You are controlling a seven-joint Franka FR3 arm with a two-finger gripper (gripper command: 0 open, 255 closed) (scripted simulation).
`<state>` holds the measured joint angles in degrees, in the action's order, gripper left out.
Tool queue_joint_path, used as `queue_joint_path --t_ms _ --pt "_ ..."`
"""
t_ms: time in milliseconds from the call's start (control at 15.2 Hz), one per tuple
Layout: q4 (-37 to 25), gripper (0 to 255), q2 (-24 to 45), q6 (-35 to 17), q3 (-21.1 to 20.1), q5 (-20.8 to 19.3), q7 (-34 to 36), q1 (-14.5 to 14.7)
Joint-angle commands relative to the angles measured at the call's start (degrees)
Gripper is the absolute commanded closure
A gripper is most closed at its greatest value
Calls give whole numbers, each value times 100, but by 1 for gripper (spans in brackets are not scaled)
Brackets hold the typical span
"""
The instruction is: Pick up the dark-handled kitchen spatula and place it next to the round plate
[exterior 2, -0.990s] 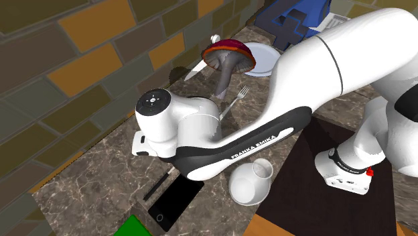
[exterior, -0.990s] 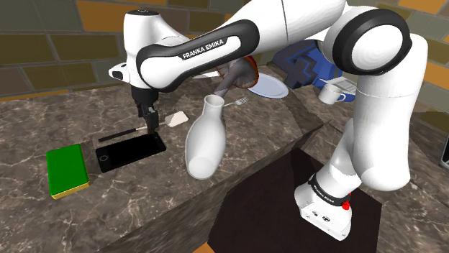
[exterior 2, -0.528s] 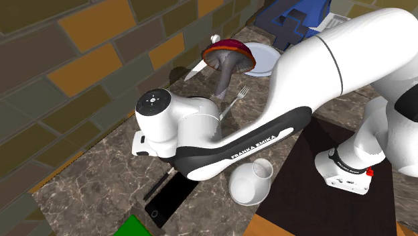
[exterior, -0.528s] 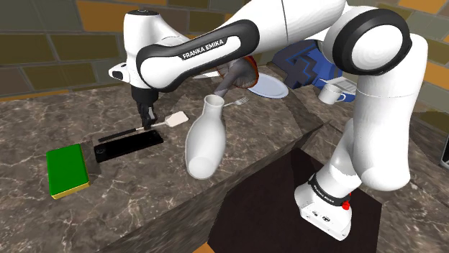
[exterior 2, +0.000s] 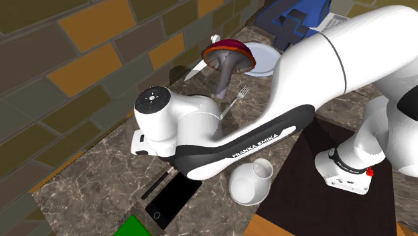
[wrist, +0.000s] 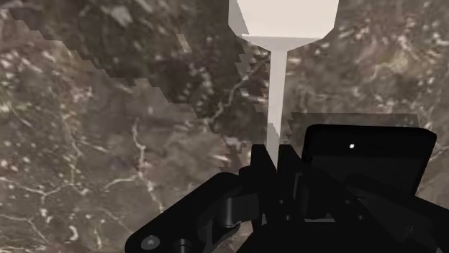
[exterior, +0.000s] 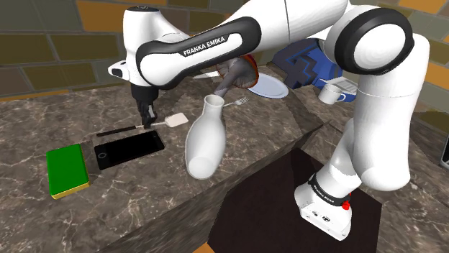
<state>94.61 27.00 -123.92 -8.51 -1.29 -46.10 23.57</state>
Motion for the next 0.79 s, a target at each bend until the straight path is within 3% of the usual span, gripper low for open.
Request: queue_joint_path --t_ms 0,726 --pt "-61 255 -45 106 -3 7 -4 -5" --pt "-501 255 -328 827 -25 47 -5 -14"
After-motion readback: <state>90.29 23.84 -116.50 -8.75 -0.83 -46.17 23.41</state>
